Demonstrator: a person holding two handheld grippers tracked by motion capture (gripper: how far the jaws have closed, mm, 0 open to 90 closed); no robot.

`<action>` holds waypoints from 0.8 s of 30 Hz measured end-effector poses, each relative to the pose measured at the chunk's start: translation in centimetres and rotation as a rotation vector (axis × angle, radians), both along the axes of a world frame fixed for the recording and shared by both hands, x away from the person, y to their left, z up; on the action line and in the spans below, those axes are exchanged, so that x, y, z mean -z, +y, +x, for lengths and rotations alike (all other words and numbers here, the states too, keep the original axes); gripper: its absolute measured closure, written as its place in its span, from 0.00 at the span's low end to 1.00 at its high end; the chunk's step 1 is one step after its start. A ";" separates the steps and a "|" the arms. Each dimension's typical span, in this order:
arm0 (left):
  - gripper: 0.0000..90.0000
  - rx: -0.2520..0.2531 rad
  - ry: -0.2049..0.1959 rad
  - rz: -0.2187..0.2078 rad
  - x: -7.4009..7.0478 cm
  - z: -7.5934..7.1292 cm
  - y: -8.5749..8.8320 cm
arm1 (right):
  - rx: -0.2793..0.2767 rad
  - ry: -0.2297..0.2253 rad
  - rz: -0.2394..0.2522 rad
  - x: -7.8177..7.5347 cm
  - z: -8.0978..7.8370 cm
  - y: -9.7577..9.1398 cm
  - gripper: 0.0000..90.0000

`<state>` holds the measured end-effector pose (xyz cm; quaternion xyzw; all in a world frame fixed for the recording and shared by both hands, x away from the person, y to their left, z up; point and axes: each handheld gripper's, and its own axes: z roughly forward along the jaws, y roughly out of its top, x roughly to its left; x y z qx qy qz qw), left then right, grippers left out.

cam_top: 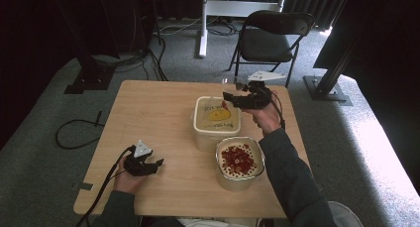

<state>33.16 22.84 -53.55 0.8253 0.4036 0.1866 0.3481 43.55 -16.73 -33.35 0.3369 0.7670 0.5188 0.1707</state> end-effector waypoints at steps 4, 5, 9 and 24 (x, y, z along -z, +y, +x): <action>0.44 -0.002 0.000 0.001 0.0 0.0 0.0 | -0.003 -0.001 0.013 0.1 0.1 0.1 0.31; 0.44 -0.001 0.000 0.002 0.0 0.0 0.0 | -0.001 -0.001 0.017 0.1 0.1 0.1 0.30; 0.44 -0.002 -0.001 0.001 0.0 0.0 0.0 | 0.000 0.000 0.027 0.1 0.1 0.2 0.27; 0.44 -0.005 -0.004 -0.002 -0.1 0.0 0.1 | -0.016 0.009 0.056 0.4 0.4 0.5 0.15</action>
